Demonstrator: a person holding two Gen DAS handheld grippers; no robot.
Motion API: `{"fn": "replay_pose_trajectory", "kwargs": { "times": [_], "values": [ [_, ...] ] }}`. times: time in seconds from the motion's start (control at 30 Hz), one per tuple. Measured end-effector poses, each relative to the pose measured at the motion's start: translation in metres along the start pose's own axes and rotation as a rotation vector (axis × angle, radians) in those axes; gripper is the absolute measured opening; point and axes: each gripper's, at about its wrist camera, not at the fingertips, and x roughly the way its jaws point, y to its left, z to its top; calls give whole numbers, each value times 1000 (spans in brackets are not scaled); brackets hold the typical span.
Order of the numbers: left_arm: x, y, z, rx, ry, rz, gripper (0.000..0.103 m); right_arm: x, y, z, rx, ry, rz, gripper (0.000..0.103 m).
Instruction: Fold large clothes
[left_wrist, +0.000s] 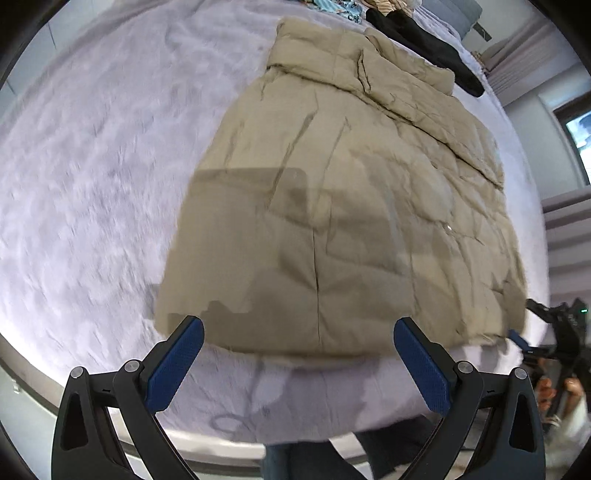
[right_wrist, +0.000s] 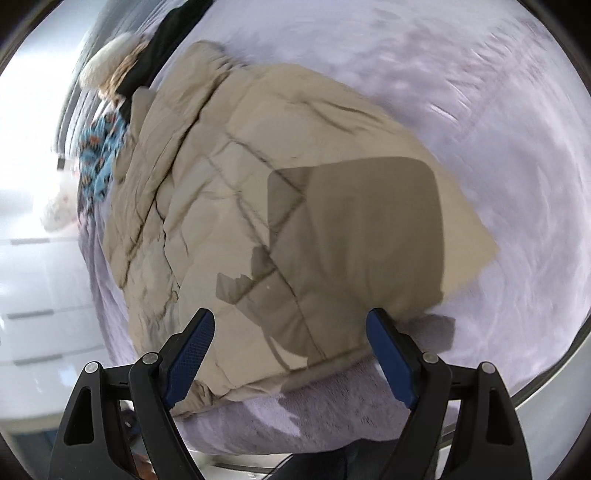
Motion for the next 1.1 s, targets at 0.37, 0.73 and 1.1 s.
{"fn": "replay_pose_trajectory", "kwargs": {
  "times": [0.37, 0.73, 1.1],
  "values": [
    [32, 27, -19, -176, 128, -246, 103, 1, -50, -13, 228, -6, 72, 86],
    [51, -7, 13, -163, 75, -266, 56, 21, -58, -3, 336, -11, 235, 87],
    [-4, -19, 45, -70, -60, -261, 11, 20, -32, 11, 297, -10, 238, 7]
  ]
}}
